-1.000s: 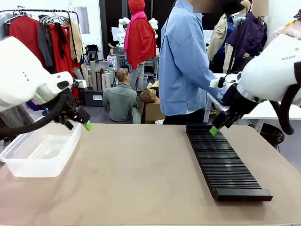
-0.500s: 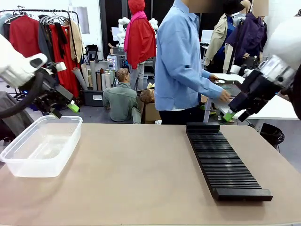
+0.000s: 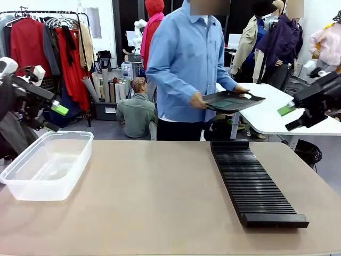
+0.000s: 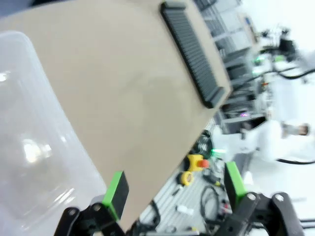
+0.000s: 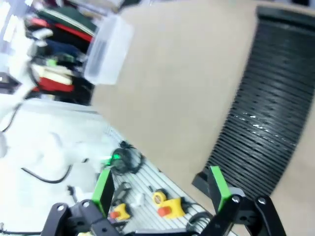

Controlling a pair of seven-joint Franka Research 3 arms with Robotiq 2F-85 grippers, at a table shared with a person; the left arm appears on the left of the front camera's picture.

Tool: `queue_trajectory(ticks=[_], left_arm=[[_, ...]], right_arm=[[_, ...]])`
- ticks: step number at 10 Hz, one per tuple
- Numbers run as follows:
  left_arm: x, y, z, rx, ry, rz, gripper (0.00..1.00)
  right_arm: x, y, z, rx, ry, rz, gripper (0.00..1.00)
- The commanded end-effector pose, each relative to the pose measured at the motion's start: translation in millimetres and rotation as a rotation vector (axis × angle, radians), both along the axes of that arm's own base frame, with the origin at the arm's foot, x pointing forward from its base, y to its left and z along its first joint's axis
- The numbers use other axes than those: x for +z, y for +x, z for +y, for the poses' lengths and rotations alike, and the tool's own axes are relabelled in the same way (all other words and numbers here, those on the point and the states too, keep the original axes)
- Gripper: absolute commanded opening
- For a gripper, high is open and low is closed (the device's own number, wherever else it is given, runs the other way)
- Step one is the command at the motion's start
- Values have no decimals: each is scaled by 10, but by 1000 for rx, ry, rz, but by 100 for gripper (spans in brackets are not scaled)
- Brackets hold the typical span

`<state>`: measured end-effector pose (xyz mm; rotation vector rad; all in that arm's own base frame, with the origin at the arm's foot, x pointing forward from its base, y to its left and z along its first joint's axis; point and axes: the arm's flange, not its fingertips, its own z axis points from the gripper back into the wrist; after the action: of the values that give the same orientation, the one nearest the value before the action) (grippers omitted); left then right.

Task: Sort PCBs into racks and boxes based on the side picked up.
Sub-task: Pick up the Blank PCB handed by the Human.

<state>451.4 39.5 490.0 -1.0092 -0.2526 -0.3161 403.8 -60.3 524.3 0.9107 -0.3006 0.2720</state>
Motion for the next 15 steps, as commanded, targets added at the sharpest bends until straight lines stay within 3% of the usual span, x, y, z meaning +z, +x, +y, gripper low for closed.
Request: queue_trajectory(ticks=[1, 6, 8, 9, 15], left_arm=[[-90, 111, 331, -29, -134, 29, 100], [-96, -12, 897, 91, -224, -9, 100], [-109, 22, 905, 109, -242, -28, 100], [-115, -47, 978, 106, -204, 9, 100], [-115, -47, 978, 106, -204, 9, 100]], right_arm=[[-54, -82, -237, 2, 139, -22, 100], [-127, -467, -720, -104, 227, -21, 100], [-110, -488, -738, -105, 229, -21, 100], [-137, -455, -818, -117, 214, 14, 100], [-137, -455, -818, -117, 214, 14, 100]])
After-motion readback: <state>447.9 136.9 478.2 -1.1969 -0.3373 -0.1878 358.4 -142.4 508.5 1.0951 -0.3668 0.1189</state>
